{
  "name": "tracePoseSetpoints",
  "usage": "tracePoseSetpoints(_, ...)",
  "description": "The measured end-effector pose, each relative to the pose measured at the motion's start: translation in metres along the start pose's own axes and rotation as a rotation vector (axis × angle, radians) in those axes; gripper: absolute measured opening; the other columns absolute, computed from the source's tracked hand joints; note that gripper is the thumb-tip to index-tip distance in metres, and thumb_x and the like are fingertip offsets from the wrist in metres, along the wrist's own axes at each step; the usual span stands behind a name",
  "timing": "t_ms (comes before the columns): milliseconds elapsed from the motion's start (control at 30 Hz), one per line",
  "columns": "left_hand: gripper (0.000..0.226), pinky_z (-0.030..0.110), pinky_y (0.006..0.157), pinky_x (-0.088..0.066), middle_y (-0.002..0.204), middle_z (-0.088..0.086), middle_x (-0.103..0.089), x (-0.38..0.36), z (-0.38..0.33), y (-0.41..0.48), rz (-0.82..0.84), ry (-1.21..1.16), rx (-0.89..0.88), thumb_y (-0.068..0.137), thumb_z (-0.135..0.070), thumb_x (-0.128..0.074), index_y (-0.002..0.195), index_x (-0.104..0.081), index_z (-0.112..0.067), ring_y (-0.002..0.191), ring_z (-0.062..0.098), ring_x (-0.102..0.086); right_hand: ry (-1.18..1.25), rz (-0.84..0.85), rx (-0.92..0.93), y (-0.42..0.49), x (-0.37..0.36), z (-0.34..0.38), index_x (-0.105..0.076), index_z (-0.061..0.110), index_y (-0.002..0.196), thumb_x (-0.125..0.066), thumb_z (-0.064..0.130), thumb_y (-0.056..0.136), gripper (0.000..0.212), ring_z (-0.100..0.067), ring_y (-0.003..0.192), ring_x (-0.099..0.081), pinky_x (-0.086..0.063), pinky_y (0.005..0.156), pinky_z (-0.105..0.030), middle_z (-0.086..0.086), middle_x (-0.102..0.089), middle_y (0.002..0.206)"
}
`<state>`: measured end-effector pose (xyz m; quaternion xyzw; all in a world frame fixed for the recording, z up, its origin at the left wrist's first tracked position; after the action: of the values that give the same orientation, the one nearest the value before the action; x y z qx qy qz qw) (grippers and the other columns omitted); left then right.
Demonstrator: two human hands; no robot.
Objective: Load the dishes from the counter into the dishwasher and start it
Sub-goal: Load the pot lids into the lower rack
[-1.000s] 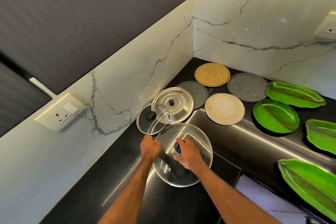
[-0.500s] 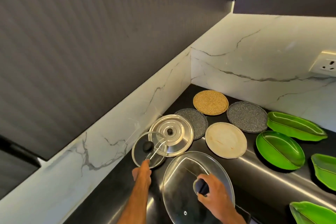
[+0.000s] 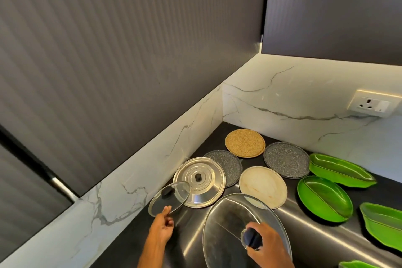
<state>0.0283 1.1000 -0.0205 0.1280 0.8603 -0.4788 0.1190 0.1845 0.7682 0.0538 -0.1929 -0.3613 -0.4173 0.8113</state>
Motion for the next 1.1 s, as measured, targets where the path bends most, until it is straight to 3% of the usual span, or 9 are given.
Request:
tracePoseSetpoints(233,0.014,0.015,0.032,-0.027,0.063,-0.011,-0.068,0.032,0.044,-0.071,0.074,0.084,-0.050,0.103,-0.014,-0.050,0.103,-0.063,-0.008,0.034,0.001,-0.039,0.110,-0.130,-0.048,-0.019,0.050,0.008,-0.071,0.035,0.102,-0.085,0.033,0.054,0.050,-0.001,0.085,-0.064,-0.044,0.078,-0.002,0.026,-0.064,0.091)
tracePoseSetpoints(300,0.017,0.014,0.034,-0.032,0.064,-0.010,-0.070,0.034,0.062,-0.087,0.096,0.147,-0.069,0.102,-0.016,-0.052,0.107,-0.065,-0.006,0.037,0.000,-0.047,0.151,-0.182,-0.085,-0.028,0.066,0.008,-0.071,0.036,0.097,-0.083,0.036,0.053,0.046,0.001,0.080,-0.065,-0.051,0.077,-0.011,0.023,-0.067,0.087)
tracePoseSetpoints(467,0.016,0.031,0.062,-0.060,0.089,0.010,-0.078,-0.009,0.103,-0.136,0.310,0.227,-0.046,0.098,-0.006,-0.055,0.108,-0.065,0.001,0.067,0.015,-0.075,0.293,-0.364,-0.173,-0.059,0.116,-0.005,-0.070,0.034,0.092,-0.076,0.044,0.049,0.044,0.003,0.078,-0.067,-0.055,0.073,-0.018,0.020,-0.071,0.084)
tracePoseSetpoints(600,0.022,0.049,0.100,-0.048,0.104,0.020,-0.075,-0.059,0.135,-0.165,0.518,0.377,-0.085,0.101,-0.006,-0.051,0.110,-0.062,0.011,0.085,0.024,-0.077,0.372,-0.583,-0.269,-0.099,0.165,-0.028,-0.070,0.031,0.088,-0.078,0.040,0.049,0.040,0.004,0.076,-0.066,-0.050,0.066,-0.010,0.018,-0.072,0.081)
tracePoseSetpoints(700,0.031,0.047,0.092,-0.057,0.118,0.025,-0.070,-0.091,0.174,-0.190,0.638,0.527,-0.085,0.102,-0.008,-0.049,0.121,-0.052,0.016,0.101,0.033,-0.073,0.449,-0.761,-0.383,-0.149,0.206,-0.058,-0.071,0.029,0.088,-0.082,0.033,0.053,0.037,0.000,0.079,-0.067,-0.052,0.069,-0.017,0.014,-0.073,0.084)
tracePoseSetpoints(800,0.020,0.043,0.087,-0.058,0.120,0.027,-0.069,-0.113,0.214,-0.233,0.792,0.597,-0.074,0.103,-0.006,-0.046,0.119,-0.051,0.004,0.104,0.035,-0.072,0.615,-0.907,-0.491,-0.208,0.237,-0.098,-0.073,0.026,0.087,-0.075,0.041,0.051,0.040,-0.013,0.080,-0.071,-0.059,0.071,-0.033,0.006,-0.075,0.083)
tracePoseSetpoints(867,0.016,0.047,0.091,-0.055,0.119,0.026,-0.069,-0.122,0.244,-0.266,0.865,0.653,-0.088,0.101,-0.007,-0.047,0.115,-0.052,-0.001,0.104,0.036,-0.071,0.783,-0.984,-0.532,-0.253,0.254,-0.122,-0.073,0.021,0.087,-0.078,0.027,0.059,0.030,-0.023,0.074,-0.071,-0.061,0.073,-0.045,-0.002,-0.075,0.082)
tracePoseSetpoints(967,0.017,0.043,0.089,-0.056,0.119,0.026,-0.069,-0.126,0.292,-0.312,0.987,0.791,-0.128,0.100,-0.008,-0.049,0.110,-0.056,0.003,0.108,0.040,-0.069,1.065,-1.089,-0.519,-0.327,0.276,-0.148,-0.069,0.010,0.089,-0.067,-0.010,0.080,0.022,-0.026,0.073,-0.062,-0.059,0.076,-0.046,-0.012,-0.069,0.078)
tracePoseSetpoints(1100,0.021,0.030,0.076,-0.060,0.115,0.023,-0.072,-0.120,0.370,-0.376,1.088,0.947,-0.096,0.099,-0.007,-0.050,0.101,-0.071,-0.005,0.099,0.030,-0.071,1.180,-1.199,-0.495,-0.438,0.297,-0.182,-0.068,0.004,0.094,-0.060,-0.015,0.084,0.023,-0.029,0.078,-0.065,-0.060,0.083,-0.048,-0.021,-0.068,0.084)
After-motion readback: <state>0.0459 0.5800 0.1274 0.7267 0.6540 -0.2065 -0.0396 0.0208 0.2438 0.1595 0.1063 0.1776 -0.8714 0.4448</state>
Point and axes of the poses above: each hand's wrist, its own y-axis towards the middle knuckle, its own x-axis out of the back of the hand, z = x × y, the point moved 7 cm from there along y, towards the middle knuckle
